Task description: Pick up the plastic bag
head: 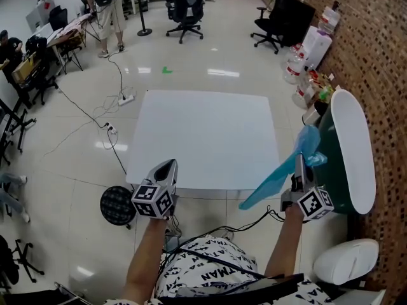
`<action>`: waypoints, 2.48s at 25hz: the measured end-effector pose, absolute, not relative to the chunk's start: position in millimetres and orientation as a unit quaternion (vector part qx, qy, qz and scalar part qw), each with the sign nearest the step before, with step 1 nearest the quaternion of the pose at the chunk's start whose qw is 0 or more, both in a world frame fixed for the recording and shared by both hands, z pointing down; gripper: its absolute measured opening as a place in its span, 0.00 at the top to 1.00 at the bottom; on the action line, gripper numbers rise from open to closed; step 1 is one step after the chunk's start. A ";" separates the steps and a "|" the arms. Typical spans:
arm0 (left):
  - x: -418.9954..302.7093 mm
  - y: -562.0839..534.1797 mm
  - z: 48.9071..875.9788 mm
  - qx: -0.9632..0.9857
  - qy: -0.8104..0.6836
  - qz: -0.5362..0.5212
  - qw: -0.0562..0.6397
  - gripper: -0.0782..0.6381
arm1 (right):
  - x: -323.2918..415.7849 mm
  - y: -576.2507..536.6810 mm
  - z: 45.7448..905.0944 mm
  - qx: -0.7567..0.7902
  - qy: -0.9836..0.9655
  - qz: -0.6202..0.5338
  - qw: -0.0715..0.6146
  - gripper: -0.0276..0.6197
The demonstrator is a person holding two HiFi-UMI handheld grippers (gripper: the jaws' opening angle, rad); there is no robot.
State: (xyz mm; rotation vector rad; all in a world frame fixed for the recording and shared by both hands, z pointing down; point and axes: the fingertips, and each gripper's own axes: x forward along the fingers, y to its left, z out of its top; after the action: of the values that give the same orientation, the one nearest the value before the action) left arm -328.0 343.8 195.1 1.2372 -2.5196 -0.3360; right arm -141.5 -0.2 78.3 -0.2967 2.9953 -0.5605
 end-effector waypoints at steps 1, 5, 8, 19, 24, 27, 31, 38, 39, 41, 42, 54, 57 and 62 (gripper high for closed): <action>-327.2 342.6 194.2 0.433 -0.880 -0.113 0.157 0.89 | -141.4 -0.7 76.8 -0.097 0.978 -0.183 0.040 0.95; -323.9 337.8 194.7 0.432 -0.881 -0.107 0.160 0.89 | -139.4 -5.2 74.4 -0.097 0.978 -0.180 0.041 0.95; -323.3 339.5 194.6 0.423 -0.884 -0.117 0.160 0.89 | -139.1 -9.8 77.7 -0.095 0.979 -0.178 0.036 0.95; -319.9 324.8 207.5 0.406 -0.890 -0.101 0.178 0.89 | -187.2 -73.6 82.3 -0.062 0.987 -0.150 -0.005 0.95; -309.3 314.1 213.4 0.388 -0.897 -0.103 0.185 0.89 | -249.1 -84.7 68.4 -0.027 0.998 -0.034 -0.033 0.95; -303.1 313.7 218.0 0.370 -0.903 -0.107 0.190 0.89 | -311.2 -63.6 72.6 0.038 0.995 0.050 -0.083 0.95; -310.7 321.9 231.8 0.348 -0.909 -0.110 0.201 0.89 | -387.7 15.6 121.0 0.155 0.967 0.115 -0.166 0.95; -341.7 341.4 260.5 0.343 -0.905 -0.107 0.229 0.89 | -424.7 166.4 271.2 0.302 0.888 0.186 -0.293 0.95; -347.6 345.3 264.4 0.343 -0.904 -0.106 0.232 0.89 | -424.5 182.6 289.0 0.316 0.880 0.182 -0.305 0.95; -357.7 353.1 271.5 0.341 -0.904 -0.103 0.238 0.89 | -421.0 211.9 319.5 0.340 0.865 0.175 -0.325 0.95; -361.7 355.8 274.7 0.341 -0.903 -0.101 0.241 0.89 | -418.1 224.9 332.5 0.351 0.858 0.174 -0.333 0.95; -383.9 358.2 318.4 0.359 -0.886 -0.076 0.282 0.89 | -377.7 325.9 405.8 0.424 0.814 0.101 -0.383 0.61; -384.8 355.3 315.3 0.367 -0.884 -0.075 0.279 0.89 | -364.8 327.8 393.7 0.433 0.815 0.080 -0.376 0.55; -391.9 337.9 334.8 0.394 -0.867 -0.061 0.299 0.89 | -348.1 265.8 387.5 0.349 0.858 0.019 -0.378 0.54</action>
State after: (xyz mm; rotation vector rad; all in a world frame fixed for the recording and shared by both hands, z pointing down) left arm -391.9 337.9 334.8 1.0477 -2.3025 -0.1617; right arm -348.1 265.8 387.5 1.4746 3.6271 0.0783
